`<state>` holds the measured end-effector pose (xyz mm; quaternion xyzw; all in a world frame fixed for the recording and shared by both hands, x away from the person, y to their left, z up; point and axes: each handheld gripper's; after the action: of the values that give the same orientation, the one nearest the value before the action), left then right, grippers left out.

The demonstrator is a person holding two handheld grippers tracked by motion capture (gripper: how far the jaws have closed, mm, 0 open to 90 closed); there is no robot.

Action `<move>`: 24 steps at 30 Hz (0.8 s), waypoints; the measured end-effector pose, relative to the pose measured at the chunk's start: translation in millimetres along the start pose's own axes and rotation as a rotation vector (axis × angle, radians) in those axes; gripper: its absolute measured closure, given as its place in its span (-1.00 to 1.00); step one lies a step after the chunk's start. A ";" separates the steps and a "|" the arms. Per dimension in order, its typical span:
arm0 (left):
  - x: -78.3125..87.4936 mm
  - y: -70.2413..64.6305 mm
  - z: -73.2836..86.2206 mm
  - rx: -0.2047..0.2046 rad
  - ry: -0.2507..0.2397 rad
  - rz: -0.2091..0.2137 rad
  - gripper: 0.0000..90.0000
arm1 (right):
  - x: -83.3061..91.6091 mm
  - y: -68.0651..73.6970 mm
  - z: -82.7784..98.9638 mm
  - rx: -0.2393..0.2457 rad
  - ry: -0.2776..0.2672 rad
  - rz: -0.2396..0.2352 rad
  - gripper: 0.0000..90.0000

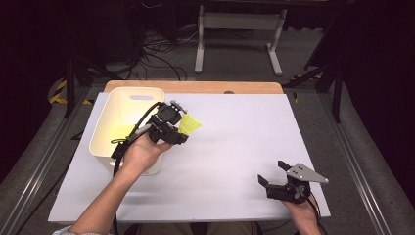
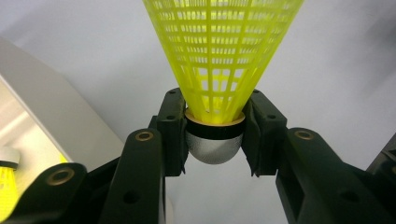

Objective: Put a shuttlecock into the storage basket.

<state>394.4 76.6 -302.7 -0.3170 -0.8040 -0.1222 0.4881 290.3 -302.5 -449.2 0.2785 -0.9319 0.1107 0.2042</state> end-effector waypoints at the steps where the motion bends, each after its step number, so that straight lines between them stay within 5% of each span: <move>1: 0.9 0.6 -0.5 0.000 0.003 -0.001 0.43 | 0.0 0.1 0.0 -0.001 0.001 0.000 -0.80; 24: 20.8 22.3 6.0 0.048 -0.025 -0.030 0.43 | -0.5 0.3 0.4 0.001 0.003 -0.005 -0.80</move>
<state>397.4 104.8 -290.2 -0.2945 -0.8173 -0.1061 0.4838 290.4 -302.2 -449.8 0.2808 -0.9308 0.1113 0.2057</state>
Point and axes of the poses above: each handheld gripper's, and its own axes: x roughly backward along the jaws, z roughly out of its underside, y roughly to its left, and after that the axes turned 6 degrees about x, right-handed
